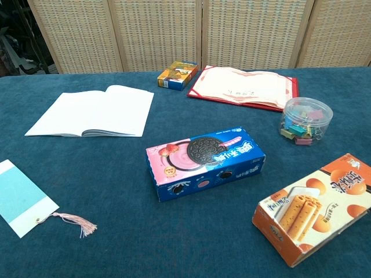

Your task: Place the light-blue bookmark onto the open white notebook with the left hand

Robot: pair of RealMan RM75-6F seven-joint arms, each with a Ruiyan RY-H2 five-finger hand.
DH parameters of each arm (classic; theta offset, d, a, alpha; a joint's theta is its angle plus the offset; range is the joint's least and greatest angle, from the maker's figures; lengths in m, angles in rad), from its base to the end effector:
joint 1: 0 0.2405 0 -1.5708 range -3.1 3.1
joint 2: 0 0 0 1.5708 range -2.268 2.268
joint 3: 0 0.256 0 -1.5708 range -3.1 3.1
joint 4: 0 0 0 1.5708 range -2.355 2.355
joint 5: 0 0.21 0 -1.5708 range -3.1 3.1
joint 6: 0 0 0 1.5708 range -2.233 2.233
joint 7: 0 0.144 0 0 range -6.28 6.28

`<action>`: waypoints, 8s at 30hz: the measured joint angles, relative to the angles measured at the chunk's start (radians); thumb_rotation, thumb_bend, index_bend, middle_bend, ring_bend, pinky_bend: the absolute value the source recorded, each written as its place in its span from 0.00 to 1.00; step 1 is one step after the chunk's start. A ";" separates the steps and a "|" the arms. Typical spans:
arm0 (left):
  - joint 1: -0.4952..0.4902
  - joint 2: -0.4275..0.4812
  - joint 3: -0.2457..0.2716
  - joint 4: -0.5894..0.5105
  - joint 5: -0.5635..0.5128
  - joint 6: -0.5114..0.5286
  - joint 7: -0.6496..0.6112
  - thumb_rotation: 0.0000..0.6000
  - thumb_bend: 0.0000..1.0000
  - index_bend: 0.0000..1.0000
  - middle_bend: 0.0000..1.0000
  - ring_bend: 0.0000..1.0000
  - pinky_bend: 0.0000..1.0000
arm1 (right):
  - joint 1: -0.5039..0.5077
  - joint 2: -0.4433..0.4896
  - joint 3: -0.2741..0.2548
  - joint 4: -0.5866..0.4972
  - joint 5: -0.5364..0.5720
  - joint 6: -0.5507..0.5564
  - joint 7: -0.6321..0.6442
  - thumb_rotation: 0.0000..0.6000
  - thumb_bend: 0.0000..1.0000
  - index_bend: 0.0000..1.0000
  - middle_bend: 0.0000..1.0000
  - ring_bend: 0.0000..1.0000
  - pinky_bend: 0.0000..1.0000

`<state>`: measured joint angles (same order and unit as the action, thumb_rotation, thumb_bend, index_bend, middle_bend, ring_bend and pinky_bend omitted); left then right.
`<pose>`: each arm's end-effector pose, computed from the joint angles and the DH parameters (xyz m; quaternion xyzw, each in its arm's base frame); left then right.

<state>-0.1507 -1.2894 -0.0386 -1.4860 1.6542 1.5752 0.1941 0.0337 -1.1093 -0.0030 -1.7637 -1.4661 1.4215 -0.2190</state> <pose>-0.2819 0.1960 0.1173 -0.6520 -0.2633 -0.4159 0.5768 -0.3002 -0.1511 0.1349 0.6192 -0.4194 0.3107 0.5866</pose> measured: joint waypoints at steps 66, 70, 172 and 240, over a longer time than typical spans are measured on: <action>-0.375 0.088 0.103 0.000 -0.226 -0.749 0.225 1.00 0.21 0.21 0.00 0.00 0.00 | 0.003 -0.004 0.018 0.020 0.019 0.005 0.032 1.00 0.10 0.00 0.00 0.00 0.00; -0.375 0.080 0.114 0.015 -0.211 -0.745 0.220 1.00 0.21 0.21 0.00 0.00 0.00 | 0.002 -0.007 0.017 0.019 0.020 0.006 0.026 1.00 0.10 0.00 0.00 0.00 0.00; -0.312 -0.041 0.141 0.209 -0.134 -0.587 0.125 1.00 0.53 0.49 0.00 0.00 0.00 | 0.000 -0.019 0.016 0.027 0.005 0.018 0.018 1.00 0.10 0.00 0.00 0.00 0.00; -0.833 0.033 -0.266 0.027 -1.916 -0.675 0.564 1.00 0.52 0.58 0.00 0.00 0.00 | 0.019 0.040 0.015 0.051 0.001 -0.031 0.205 1.00 0.10 0.00 0.00 0.00 0.00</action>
<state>-0.9836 -1.2568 -0.3048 -1.4594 -0.2618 0.8999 0.7584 0.0530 -1.0691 0.0119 -1.7128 -1.4653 1.3909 -0.0144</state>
